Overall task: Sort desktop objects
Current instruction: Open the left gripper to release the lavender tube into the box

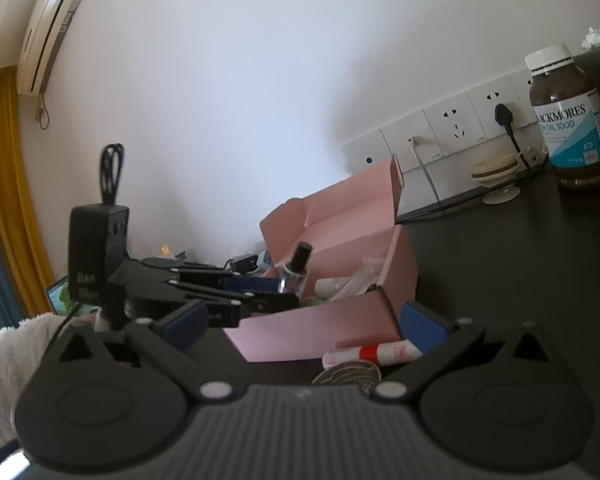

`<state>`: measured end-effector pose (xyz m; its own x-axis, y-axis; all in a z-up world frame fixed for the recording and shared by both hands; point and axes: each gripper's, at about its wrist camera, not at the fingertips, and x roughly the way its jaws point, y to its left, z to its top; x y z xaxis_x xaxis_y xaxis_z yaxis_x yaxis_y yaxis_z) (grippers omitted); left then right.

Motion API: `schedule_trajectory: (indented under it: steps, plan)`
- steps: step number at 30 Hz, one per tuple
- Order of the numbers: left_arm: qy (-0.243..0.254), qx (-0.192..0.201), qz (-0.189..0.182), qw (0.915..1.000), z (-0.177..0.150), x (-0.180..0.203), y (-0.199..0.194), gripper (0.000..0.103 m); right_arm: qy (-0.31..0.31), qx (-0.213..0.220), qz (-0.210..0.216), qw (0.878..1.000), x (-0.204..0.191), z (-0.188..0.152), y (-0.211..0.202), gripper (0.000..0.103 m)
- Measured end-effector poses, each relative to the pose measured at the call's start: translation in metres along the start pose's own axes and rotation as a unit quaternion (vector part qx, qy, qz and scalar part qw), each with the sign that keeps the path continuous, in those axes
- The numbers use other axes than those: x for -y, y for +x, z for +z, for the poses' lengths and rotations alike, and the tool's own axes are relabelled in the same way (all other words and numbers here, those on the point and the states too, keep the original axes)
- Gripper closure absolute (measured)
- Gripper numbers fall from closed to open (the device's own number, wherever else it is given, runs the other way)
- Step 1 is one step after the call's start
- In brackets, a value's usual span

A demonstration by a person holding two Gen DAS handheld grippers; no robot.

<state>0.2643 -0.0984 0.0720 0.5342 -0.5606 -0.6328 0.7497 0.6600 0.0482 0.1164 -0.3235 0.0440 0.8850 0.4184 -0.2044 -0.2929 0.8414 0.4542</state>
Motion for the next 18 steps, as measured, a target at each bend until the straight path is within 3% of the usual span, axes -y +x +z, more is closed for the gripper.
schedule_trajectory:
  steps: [5, 7, 9, 11, 15, 18]
  plan:
    - [-0.006, -0.008, 0.001, 1.0, 0.001, 0.0, 0.004, 0.065, -0.001, 0.0, 0.001, 1.0, 0.0, 0.0, 0.0, 0.001]
    - [-0.026, -0.01, -0.01, 0.9995, 0.003, -0.004, 0.004, 0.056, -0.001, 0.0, 0.002, 1.0, 0.0, 0.0, 0.001, 0.001]
    - [-0.052, 0.005, -0.03, 0.9982, 0.005, -0.009, -0.001, 0.034, -0.002, 0.0, 0.002, 1.0, 0.0, 0.0, 0.0, 0.001]
    - [-0.077, 0.025, -0.055, 0.9952, 0.009, -0.014, -0.008, 0.032, -0.002, 0.001, 0.002, 1.0, 0.0, 0.0, 0.0, 0.001]
    - [-0.105, 0.049, -0.029, 0.9929, 0.018, -0.018, -0.011, 0.04, -0.003, 0.001, 0.003, 1.0, 0.0, 0.0, 0.0, 0.001]
    - [-0.112, 0.036, -0.003, 0.9931, 0.021, -0.017, -0.001, 0.063, -0.003, 0.002, 0.003, 1.0, 0.0, 0.0, 0.0, 0.001]
